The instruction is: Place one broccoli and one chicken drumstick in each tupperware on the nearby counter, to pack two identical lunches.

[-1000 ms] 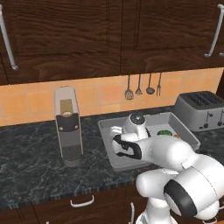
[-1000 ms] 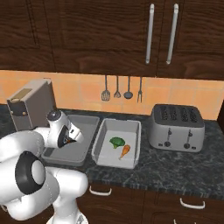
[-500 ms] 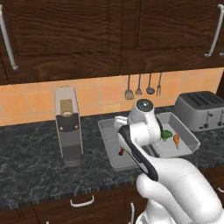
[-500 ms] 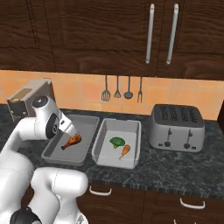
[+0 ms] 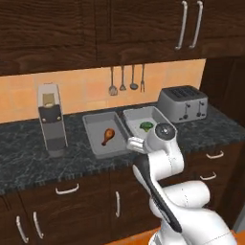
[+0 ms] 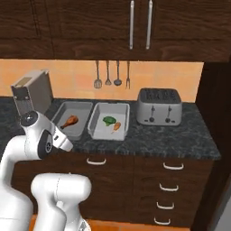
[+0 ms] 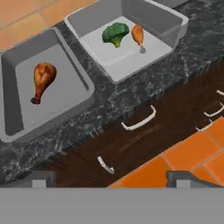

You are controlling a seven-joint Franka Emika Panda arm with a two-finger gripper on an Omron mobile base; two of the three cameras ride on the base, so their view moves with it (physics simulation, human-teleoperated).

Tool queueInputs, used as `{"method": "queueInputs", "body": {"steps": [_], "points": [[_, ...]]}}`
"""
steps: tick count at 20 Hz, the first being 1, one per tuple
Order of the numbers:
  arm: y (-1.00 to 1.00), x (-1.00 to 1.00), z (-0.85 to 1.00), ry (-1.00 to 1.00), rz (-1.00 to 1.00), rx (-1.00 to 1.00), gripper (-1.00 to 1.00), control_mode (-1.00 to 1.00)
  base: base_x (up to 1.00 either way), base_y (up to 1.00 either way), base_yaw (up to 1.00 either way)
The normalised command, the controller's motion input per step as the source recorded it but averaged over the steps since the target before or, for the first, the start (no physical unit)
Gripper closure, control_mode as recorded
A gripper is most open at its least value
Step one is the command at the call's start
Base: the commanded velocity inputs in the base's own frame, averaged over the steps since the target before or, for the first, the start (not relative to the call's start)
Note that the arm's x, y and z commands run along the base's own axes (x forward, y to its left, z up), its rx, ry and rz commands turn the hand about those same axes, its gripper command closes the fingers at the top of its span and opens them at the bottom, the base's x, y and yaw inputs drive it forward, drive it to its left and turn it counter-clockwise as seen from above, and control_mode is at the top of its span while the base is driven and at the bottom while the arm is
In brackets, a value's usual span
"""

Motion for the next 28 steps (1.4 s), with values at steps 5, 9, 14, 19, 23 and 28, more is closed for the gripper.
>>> {"method": "queueInputs", "body": {"steps": [5,9,14,19,23,28], "points": [[0.0,0.0,0.0,0.0,0.0,0.0,-1.0,1.0,-0.64,-0.77,-0.6],[0.0,0.0,0.0,0.0,0.0,0.0,-1.0,1.0,0.0,-1.0,-0.63],[0.0,0.0,0.0,0.0,0.0,0.0,-1.0,1.0,0.01,-1.0,-0.54],[0.0,0.0,0.0,0.0,0.0,0.0,-1.0,1.0,0.09,-1.0,-0.5],[0.0,0.0,0.0,0.0,0.0,0.0,-1.0,1.0,0.8,-1.0,-0.29],[0.0,0.0,0.0,0.0,0.0,0.0,-1.0,1.0,1.0,-0.89,0.0]]}}
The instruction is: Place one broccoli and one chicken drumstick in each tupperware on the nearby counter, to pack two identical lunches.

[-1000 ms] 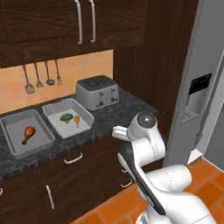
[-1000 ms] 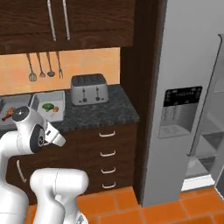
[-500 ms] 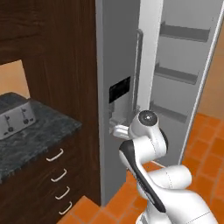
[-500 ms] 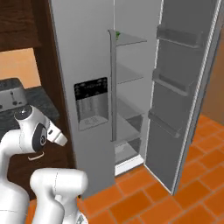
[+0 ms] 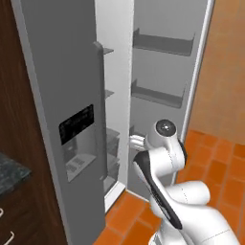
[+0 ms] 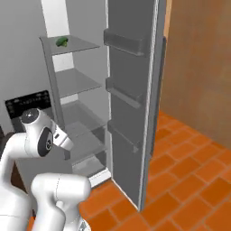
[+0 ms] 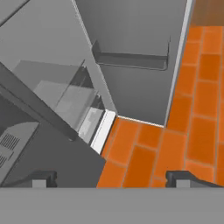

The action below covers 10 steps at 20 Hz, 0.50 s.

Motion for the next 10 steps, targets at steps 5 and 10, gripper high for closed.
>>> {"method": "queueInputs", "body": {"steps": [5,10], "points": [[0.0,0.0,0.0,0.0,0.0,0.0,-1.0,1.0,1.0,-0.63,0.06],[0.0,0.0,0.0,0.0,0.0,0.0,-1.0,1.0,0.84,-0.04,0.55]]}}
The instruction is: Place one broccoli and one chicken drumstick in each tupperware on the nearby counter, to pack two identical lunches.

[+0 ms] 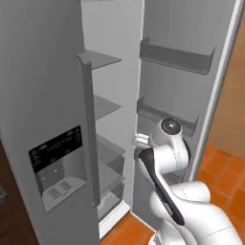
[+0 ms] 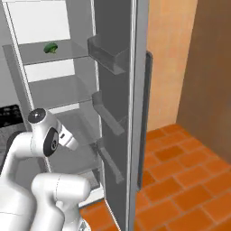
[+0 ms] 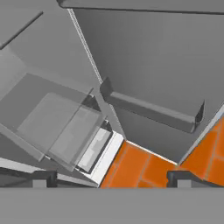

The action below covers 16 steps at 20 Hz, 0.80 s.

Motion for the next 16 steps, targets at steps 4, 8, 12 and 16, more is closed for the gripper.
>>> {"method": "queueInputs", "body": {"steps": [4,8,12,16], "points": [[0.0,0.0,0.0,0.0,0.0,0.0,-1.0,1.0,0.74,-0.05,0.67],[0.0,0.0,0.0,0.0,0.0,0.0,-1.0,1.0,0.86,-0.47,0.17],[0.0,0.0,0.0,0.0,0.0,0.0,-1.0,1.0,0.98,-0.4,0.09],[0.0,0.0,0.0,0.0,0.0,0.0,-1.0,1.0,0.71,-0.01,0.2]]}}
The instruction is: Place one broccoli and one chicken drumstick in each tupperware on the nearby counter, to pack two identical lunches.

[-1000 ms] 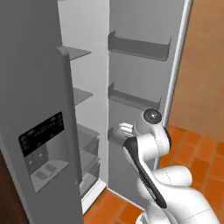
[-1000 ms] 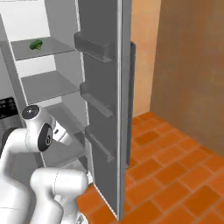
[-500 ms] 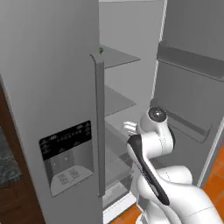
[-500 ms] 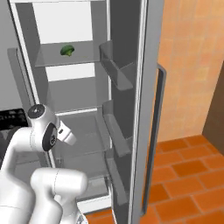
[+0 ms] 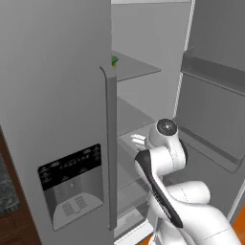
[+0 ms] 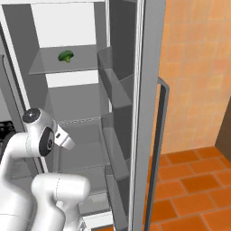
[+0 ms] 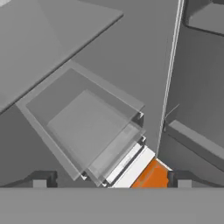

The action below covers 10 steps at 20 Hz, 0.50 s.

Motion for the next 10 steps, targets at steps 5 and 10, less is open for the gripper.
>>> {"method": "queueInputs", "body": {"steps": [5,10], "points": [[-0.22,0.38,1.0,0.03,0.19,0.17,-1.0,-1.0,0.0,0.0,0.0],[-0.07,-0.06,1.0,-0.12,0.1,-0.01,-1.0,-1.0,0.0,0.0,0.0]]}}
